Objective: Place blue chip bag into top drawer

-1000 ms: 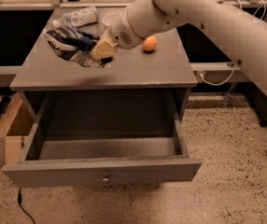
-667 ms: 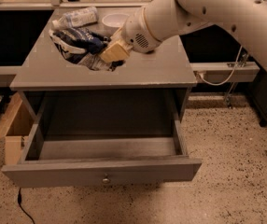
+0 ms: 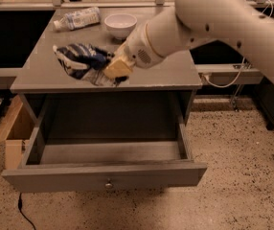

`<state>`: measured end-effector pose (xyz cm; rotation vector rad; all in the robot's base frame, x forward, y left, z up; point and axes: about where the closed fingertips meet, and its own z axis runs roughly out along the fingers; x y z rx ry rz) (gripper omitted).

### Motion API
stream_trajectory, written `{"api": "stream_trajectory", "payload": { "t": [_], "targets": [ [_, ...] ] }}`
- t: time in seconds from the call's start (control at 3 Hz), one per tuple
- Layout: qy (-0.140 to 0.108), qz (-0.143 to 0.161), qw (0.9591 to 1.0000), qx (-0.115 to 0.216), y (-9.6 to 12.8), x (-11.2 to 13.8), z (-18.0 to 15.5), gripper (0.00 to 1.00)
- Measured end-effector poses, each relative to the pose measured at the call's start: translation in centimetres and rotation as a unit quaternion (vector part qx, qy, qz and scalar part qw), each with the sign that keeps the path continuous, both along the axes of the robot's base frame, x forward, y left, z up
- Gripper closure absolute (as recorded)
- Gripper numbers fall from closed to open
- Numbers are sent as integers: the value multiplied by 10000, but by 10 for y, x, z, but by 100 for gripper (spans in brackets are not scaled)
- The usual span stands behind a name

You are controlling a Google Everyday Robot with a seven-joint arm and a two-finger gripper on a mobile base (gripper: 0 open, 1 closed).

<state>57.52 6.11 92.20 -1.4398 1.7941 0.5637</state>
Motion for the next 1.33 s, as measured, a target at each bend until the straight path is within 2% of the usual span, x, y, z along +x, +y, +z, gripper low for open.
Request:
{"api": "stream_trajectory", "payload": {
  "t": [0.33,0.67,1.0,1.33],
  "targets": [
    [460,-427,9979,-168,-2,-28,-51,100],
    [1095,-686,9912,-287,3,-56,-125,100],
    [1092,-686,9912,-286,4,-56,-125,100],
    [1450,-901,9847,-340,-1,-42,-167,100]
  ]
}}
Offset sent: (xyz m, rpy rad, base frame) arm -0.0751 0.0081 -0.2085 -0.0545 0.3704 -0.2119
